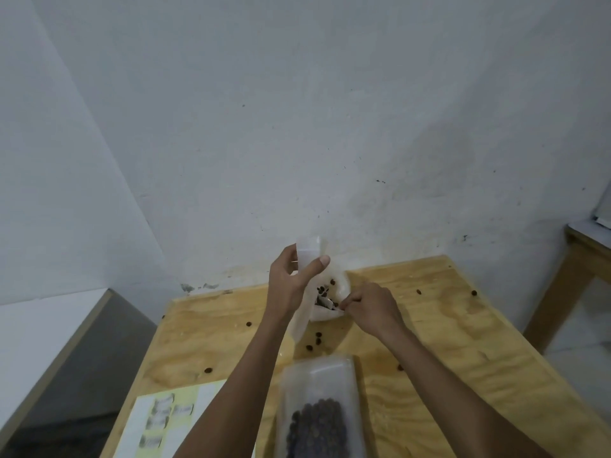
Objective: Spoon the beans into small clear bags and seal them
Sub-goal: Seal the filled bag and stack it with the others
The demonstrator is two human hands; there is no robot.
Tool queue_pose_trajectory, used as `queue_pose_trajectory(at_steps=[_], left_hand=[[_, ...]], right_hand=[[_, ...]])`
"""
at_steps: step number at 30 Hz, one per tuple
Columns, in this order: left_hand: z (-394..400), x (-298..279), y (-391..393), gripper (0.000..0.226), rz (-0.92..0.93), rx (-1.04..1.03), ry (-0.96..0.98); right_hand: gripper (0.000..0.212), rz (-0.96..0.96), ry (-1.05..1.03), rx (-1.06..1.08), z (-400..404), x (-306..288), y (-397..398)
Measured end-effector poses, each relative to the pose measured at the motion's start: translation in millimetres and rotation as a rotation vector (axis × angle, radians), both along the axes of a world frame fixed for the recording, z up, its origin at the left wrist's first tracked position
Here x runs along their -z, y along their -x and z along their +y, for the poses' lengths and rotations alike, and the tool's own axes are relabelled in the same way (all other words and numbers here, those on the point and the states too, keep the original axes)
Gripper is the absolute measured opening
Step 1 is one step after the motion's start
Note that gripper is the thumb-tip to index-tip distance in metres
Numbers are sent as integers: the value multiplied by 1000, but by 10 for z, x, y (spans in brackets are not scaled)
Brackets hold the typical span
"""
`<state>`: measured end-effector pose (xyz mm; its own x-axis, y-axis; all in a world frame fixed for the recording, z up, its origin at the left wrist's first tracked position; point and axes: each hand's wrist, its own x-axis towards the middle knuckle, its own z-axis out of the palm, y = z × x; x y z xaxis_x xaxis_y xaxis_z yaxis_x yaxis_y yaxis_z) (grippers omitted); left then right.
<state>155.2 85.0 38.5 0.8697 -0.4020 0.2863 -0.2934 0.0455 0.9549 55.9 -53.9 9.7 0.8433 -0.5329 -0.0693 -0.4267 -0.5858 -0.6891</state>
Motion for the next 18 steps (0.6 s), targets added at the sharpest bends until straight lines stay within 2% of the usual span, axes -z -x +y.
queue_pose_trajectory(at_steps=[7, 11, 15, 18], left_hand=[[18, 15, 10, 24, 5, -16, 8], [57, 82, -1, 44, -52, -14, 1], [140, 131, -19, 54, -91, -41, -61], [241, 185, -57, 63, -158, -48, -158]], right_hand=[[15, 19, -287, 33, -10, -6, -64], [41, 41, -327, 39, 21, 10, -91], [35, 39, -302, 57, 45, 23, -122], [19, 14, -238, 63, 59, 11, -129]])
